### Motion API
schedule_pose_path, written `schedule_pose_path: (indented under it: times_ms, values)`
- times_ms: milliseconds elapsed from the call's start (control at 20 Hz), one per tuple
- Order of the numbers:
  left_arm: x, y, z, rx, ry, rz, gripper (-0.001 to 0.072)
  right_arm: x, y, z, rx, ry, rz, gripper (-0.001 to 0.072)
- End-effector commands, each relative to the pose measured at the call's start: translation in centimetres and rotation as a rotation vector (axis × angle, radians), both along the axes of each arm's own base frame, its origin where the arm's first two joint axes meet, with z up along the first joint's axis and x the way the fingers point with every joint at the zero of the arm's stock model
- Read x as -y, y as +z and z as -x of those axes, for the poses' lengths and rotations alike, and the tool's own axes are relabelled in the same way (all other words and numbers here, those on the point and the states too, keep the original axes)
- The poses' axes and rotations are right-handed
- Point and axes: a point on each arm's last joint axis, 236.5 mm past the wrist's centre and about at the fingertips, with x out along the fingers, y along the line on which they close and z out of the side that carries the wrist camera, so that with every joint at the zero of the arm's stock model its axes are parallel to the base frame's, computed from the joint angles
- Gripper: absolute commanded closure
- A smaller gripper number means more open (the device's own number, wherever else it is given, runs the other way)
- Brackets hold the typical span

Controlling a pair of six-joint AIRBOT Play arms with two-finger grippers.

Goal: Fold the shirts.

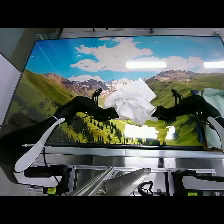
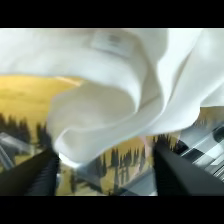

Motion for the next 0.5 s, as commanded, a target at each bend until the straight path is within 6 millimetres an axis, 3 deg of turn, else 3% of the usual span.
schedule_pose_path:
  times_ms: [0, 50, 100, 150, 200, 450]
  values:
    - [1.7, -0.6, -0.2, -0.031, -0.053, 0.008, 0.0267, -0.6, -0.6, -1.6, 0.029, 0.026, 0.018, 0.0384]
    - [1.8, -0.5, -0.5, -0.031, -0.056, 0.011, 0.0339, -0.7, -0.3, -1.9, 0.040, 0.029, 0.017, 0.0567]
    - [1.9, -0.3, -0.8, -0.021, -0.052, 0.013, 0.0479, -0.7, 0.1, -2.3, 0.055, 0.042, 0.015, 0.0676]
    - [2.0, -0.1, -1.0, -0.013, -0.052, 0.016, 0.0617, -0.7, 0.5, -2.6, 0.067, 0.052, 0.014, 0.0690]
    - [2.0, 0.1, -1.1, -0.009, -0.053, 0.017, 0.0692, -0.8, 0.9, -2.9, 0.077, 0.056, 0.011, 0.0690]
    - [0.5, 0.2, -1.1, -0.026, -0.062, 0.004, 0.0693, -0.9, 4.0, -4.4, 0.155, 0.072, 0.009, 0.0690]
